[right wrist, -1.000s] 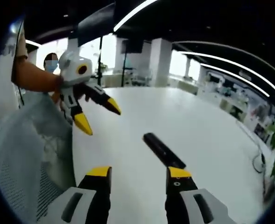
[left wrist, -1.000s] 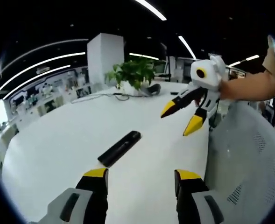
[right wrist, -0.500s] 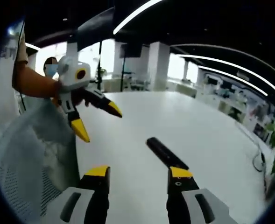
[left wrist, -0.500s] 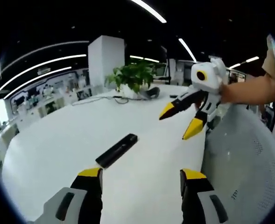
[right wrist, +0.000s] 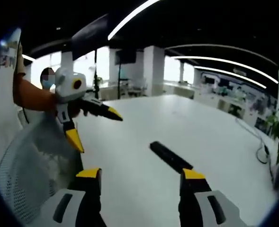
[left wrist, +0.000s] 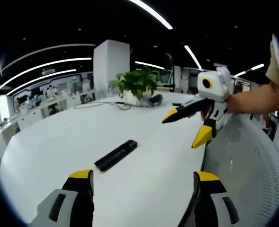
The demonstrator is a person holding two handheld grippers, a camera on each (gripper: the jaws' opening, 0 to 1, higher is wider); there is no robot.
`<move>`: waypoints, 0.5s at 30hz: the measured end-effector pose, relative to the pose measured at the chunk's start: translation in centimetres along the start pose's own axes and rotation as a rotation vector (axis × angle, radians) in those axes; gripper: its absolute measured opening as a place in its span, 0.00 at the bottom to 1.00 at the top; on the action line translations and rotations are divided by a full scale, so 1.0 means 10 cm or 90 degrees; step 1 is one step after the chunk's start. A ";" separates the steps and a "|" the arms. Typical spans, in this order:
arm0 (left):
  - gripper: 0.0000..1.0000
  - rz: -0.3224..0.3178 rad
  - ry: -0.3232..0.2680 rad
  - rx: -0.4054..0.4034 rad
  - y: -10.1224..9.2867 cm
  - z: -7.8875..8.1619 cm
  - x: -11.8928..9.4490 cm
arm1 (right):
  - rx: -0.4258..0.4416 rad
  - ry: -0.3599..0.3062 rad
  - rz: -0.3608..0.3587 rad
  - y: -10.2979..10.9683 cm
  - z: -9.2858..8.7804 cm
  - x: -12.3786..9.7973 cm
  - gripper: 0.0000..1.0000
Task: Press the specified remote control buttons in sequence, fully releasing each button before pressing the next.
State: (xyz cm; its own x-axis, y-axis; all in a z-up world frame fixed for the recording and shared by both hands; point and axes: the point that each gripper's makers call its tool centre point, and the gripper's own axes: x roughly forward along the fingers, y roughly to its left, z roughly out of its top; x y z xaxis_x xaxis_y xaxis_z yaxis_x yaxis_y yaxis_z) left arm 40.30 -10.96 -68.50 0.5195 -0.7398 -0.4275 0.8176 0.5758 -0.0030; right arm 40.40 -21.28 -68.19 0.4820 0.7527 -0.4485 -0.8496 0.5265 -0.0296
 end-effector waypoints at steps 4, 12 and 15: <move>0.91 -0.001 -0.011 -0.015 -0.01 0.04 -0.01 | 0.012 -0.007 -0.018 -0.03 0.04 -0.03 0.70; 0.95 -0.001 -0.016 -0.051 -0.03 0.04 -0.02 | 0.083 -0.028 -0.052 -0.08 0.07 -0.08 0.77; 0.94 0.005 -0.021 -0.064 -0.02 0.04 -0.02 | 0.089 -0.015 -0.061 -0.09 0.01 -0.10 0.76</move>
State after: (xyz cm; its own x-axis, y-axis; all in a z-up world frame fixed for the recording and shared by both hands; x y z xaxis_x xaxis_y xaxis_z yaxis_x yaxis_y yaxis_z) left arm 40.20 -11.07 -68.10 0.5349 -0.7454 -0.3978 0.7856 0.6121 -0.0905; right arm 40.70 -22.39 -67.60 0.5662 0.7044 -0.4281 -0.7622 0.6451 0.0534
